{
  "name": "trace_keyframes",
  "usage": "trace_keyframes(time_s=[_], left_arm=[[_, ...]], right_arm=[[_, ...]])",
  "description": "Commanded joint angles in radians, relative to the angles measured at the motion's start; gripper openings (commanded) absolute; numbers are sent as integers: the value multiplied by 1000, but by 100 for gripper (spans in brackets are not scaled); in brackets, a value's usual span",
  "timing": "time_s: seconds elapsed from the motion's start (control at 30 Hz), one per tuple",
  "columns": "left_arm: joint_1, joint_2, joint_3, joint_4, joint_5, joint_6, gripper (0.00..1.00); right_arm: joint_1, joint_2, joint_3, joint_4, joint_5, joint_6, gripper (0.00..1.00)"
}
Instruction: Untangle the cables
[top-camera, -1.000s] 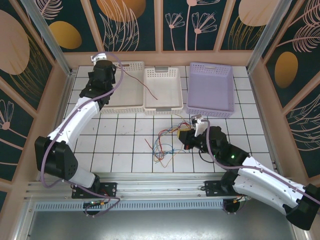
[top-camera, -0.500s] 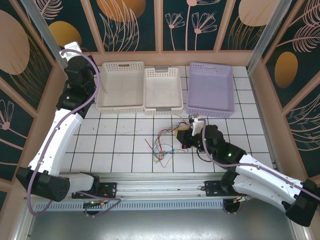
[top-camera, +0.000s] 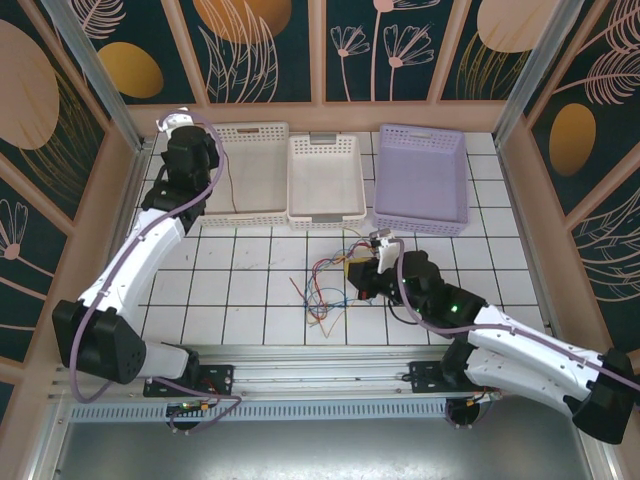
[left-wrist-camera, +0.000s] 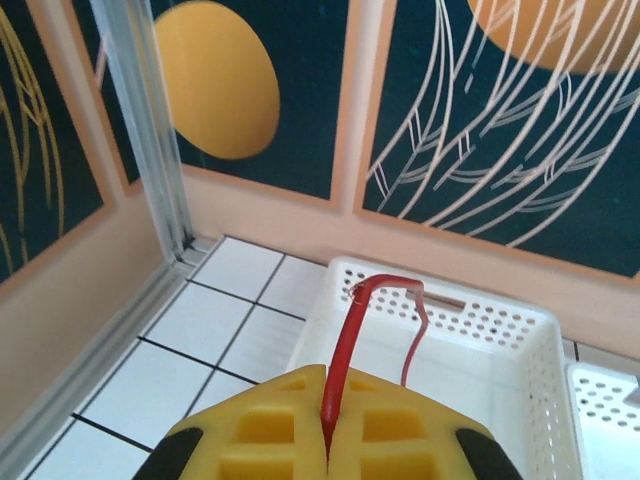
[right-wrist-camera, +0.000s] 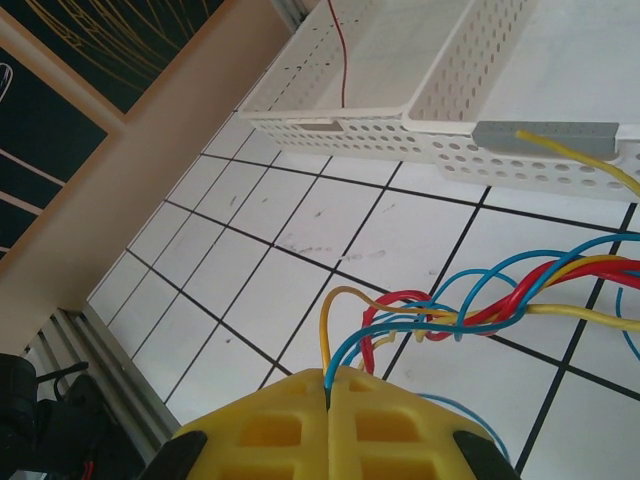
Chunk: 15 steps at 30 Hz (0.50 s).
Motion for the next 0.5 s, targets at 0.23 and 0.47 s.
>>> trace_keyframes(time_s=[0.23,0.47], left_arm=[[0,174,-165,55,193,-208,0],[0,317,-173,65,218,-252,3]], right_arm=[[18,35,18,89,55,11,0],[29,39,26,81,53,10,0]])
